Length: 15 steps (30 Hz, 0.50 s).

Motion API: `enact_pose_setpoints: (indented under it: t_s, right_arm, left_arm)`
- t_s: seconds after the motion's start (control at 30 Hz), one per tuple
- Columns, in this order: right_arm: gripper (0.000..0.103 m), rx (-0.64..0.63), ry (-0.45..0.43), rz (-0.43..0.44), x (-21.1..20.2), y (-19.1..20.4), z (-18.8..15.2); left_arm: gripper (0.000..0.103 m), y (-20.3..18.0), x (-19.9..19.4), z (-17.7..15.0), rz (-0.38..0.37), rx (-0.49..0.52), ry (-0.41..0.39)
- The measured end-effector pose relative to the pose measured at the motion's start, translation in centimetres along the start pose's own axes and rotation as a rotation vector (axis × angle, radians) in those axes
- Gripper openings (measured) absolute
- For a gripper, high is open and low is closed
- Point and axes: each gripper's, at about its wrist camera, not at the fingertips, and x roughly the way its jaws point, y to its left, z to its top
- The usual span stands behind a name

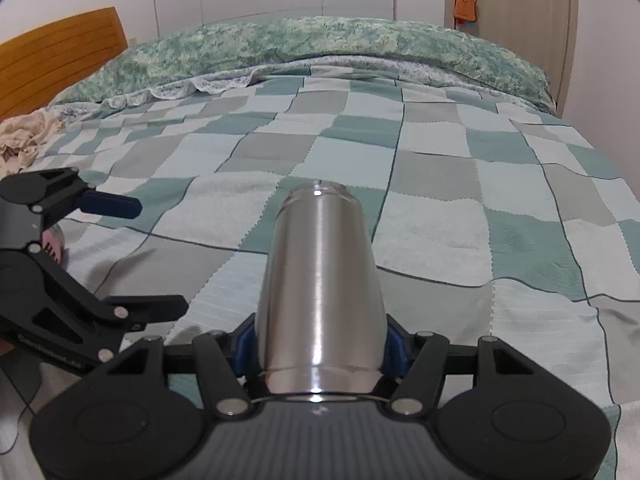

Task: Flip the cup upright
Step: 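Close the right tool around the silver cup's body and lift it, then carry the silver cup with the right tool toward the left tool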

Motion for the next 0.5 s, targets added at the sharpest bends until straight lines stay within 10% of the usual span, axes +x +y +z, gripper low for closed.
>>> enact_pose_setpoints:
  t_s: [0.5]
  right_arm:
    - [0.061, 0.042, -0.095, 0.048, -7.2, 1.9, -1.6]
  left_arm:
    - [0.103, -2.5, -8.2, -0.8, 0.026, -0.082, -0.033]
